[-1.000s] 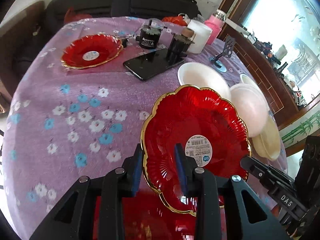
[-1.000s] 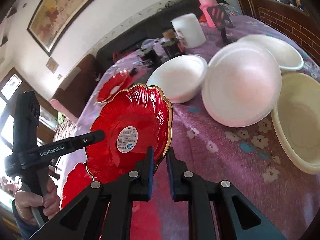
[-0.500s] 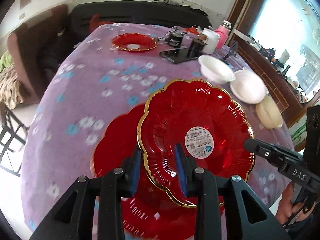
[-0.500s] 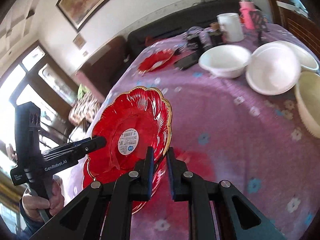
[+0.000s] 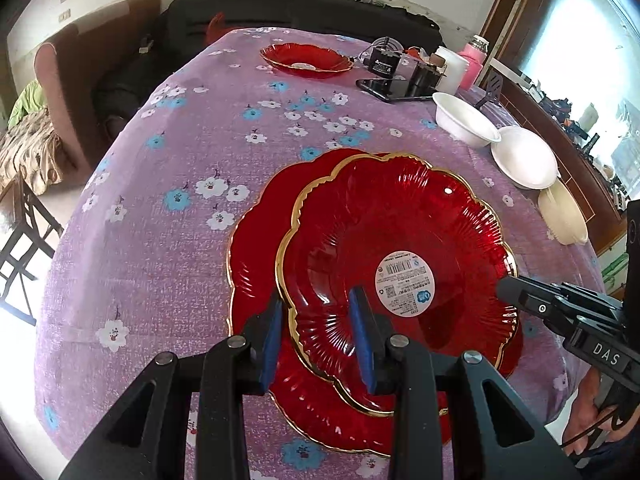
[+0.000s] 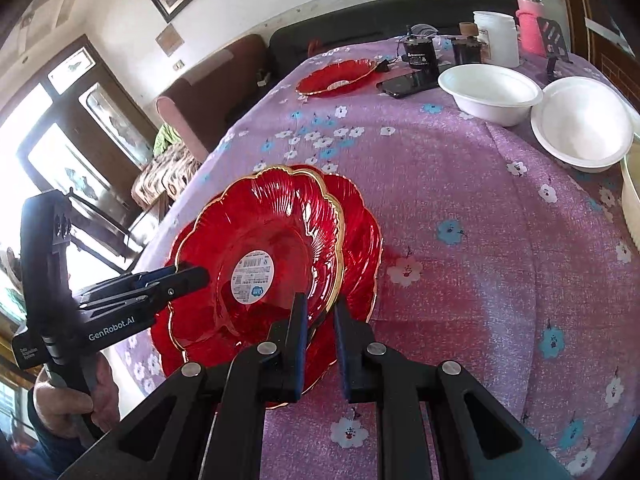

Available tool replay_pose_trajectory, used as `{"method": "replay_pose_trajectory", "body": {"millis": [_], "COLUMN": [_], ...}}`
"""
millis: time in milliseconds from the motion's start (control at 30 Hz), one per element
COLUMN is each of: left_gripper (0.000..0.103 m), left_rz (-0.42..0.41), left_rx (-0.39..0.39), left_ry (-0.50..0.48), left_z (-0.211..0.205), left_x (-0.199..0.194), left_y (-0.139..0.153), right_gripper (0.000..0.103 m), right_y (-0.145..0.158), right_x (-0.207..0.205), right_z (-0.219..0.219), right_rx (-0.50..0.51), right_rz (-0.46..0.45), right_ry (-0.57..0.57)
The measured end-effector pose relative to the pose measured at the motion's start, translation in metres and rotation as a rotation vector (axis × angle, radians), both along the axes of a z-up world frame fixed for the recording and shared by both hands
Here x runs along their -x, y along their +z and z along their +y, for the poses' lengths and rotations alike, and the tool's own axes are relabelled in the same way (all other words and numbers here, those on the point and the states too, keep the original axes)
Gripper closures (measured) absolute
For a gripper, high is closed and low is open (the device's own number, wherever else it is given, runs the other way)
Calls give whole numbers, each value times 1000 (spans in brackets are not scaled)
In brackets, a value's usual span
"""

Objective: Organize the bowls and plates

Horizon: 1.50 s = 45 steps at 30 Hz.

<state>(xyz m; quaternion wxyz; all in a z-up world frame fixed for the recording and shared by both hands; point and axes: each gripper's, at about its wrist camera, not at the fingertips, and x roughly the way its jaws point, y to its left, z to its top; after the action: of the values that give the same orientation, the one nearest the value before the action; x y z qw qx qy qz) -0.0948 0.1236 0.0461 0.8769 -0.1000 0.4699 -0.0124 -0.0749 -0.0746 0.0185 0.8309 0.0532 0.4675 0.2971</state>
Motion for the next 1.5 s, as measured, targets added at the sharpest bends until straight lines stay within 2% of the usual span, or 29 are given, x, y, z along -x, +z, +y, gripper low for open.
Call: {"method": "replay_pose_trajectory", "body": {"millis": [100,400,800,933,967,1100,1233,1500], "left_gripper": [73,70,69,68,65,62,62,62], "left_rz": [-15,-78,-107,-137,-147,-171,-162,-92], "left_rx": [-11,-110,-137,-140,-142,-146,-90,10], "left_ry": [4,21,24,2,-8,-70,-160,-326], "left_z": [1,-4,-6,-15,-19,-45,-79,-163], "left_x": [2,7,12,13,13,5,-7,-38], "left_y": [0,9,20,33,38,52,60,61], "right_gripper": [89,85,85,85,85,85,85,85], "right_y": [1,3,14,24,26,32,35,42], "right_x": [2,6,8,9,9,9,8,4], "right_z": [4,5,-9,-24,-28,-53,-90,-207], "right_rx": [15,28,-6,-54,-60,-96,-130,-185], "right_rz": [-17,-25,-47,-59,-64,-81,-93,-134], "right_ry": [-1,-3,-32,-55,-61,-116,-183,-413]}}
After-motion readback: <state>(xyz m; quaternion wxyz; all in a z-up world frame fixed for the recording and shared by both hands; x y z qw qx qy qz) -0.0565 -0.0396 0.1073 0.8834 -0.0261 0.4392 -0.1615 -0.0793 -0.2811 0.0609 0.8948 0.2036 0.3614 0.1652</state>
